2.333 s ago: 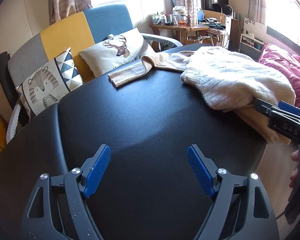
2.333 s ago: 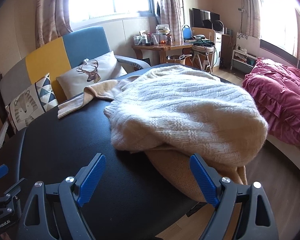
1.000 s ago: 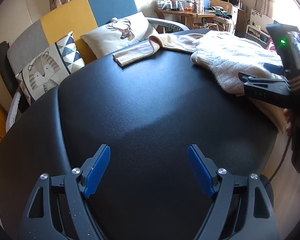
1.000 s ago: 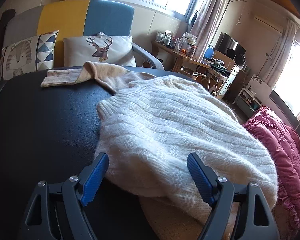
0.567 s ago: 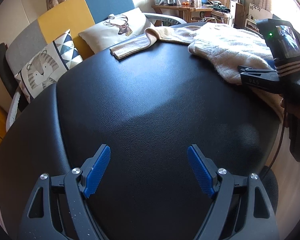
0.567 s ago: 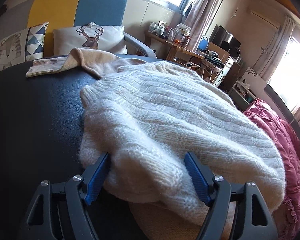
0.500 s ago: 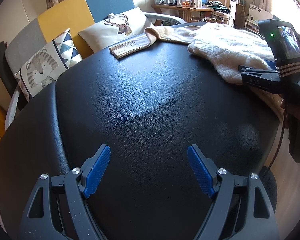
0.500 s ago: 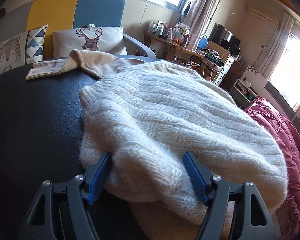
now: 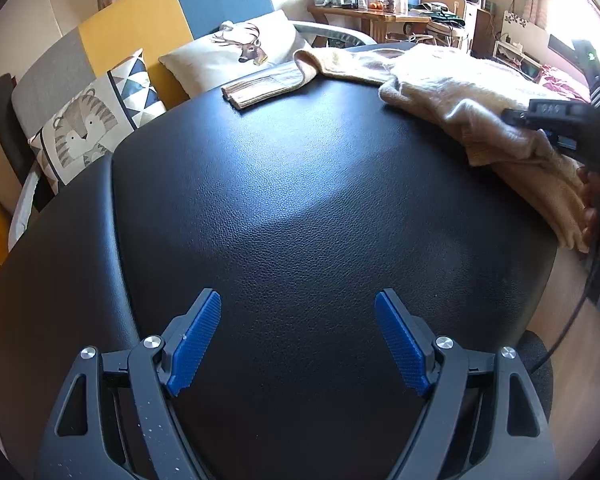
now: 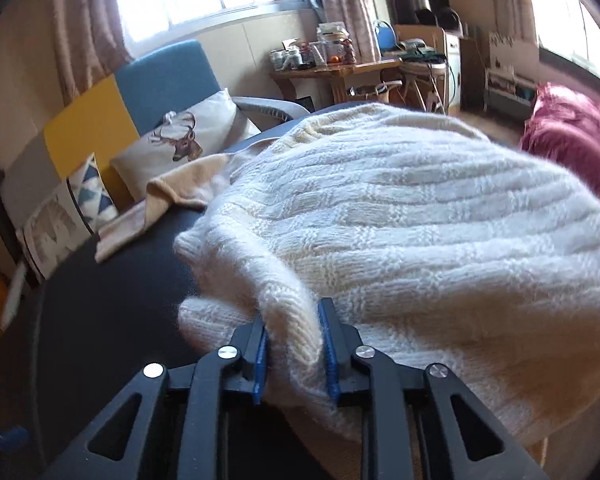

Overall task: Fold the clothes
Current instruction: 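Grasp the sweater edge with the right tool and lift it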

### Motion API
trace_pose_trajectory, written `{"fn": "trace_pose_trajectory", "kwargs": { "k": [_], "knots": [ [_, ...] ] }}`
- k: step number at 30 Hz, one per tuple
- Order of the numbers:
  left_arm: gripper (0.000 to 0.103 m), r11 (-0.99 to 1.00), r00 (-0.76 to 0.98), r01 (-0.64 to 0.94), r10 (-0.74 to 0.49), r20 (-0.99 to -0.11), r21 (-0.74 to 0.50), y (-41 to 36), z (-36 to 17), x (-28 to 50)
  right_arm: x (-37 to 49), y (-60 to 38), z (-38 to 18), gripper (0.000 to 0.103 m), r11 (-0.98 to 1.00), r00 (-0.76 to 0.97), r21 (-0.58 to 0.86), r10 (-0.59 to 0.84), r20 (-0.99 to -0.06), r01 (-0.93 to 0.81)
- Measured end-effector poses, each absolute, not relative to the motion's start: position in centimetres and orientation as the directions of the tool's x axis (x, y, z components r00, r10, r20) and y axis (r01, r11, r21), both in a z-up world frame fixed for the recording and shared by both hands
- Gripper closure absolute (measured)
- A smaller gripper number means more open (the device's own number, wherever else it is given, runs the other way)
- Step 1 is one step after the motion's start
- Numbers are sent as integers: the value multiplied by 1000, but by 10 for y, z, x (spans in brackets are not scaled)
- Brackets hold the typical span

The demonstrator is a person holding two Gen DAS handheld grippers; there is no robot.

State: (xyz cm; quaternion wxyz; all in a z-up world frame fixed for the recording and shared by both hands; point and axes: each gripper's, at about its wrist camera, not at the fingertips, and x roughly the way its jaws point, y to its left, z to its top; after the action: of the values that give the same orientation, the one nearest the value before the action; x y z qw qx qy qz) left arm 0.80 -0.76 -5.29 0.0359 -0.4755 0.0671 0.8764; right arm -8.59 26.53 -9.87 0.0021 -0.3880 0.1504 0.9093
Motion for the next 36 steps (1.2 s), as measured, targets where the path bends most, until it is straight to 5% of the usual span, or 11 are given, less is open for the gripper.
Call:
{"fn": "trace_pose_trajectory", "kwargs": {
  "k": [8,18,26,30,33,36],
  "knots": [
    [21,-990,-539,-125,17,-842,61,-13,-53,7,-85,281,-84,90,-851,-716,513,-289,-636,-113],
    [21,-990,-552,-123,13,-834,65,-18,-47,7,-98,272,-27,91,-780,-751,626,-403,-524,-18],
    [21,-995,-566,-84,2,-825,56,-34,-41,6,-103,250,22,103,-621,-745,770,-581,-328,146],
    [21,-997,-566,-53,-12,-824,51,-47,-40,8,-99,211,34,102,-700,-718,693,-571,-398,172],
    [21,-998,-567,-30,-35,-823,63,-58,-43,14,-96,194,2,69,-871,-709,475,-411,-573,121],
    [21,-998,-549,-6,-44,-835,57,-67,-50,16,-94,177,-30,68,-973,-688,216,-210,-695,78]
  ]
}}
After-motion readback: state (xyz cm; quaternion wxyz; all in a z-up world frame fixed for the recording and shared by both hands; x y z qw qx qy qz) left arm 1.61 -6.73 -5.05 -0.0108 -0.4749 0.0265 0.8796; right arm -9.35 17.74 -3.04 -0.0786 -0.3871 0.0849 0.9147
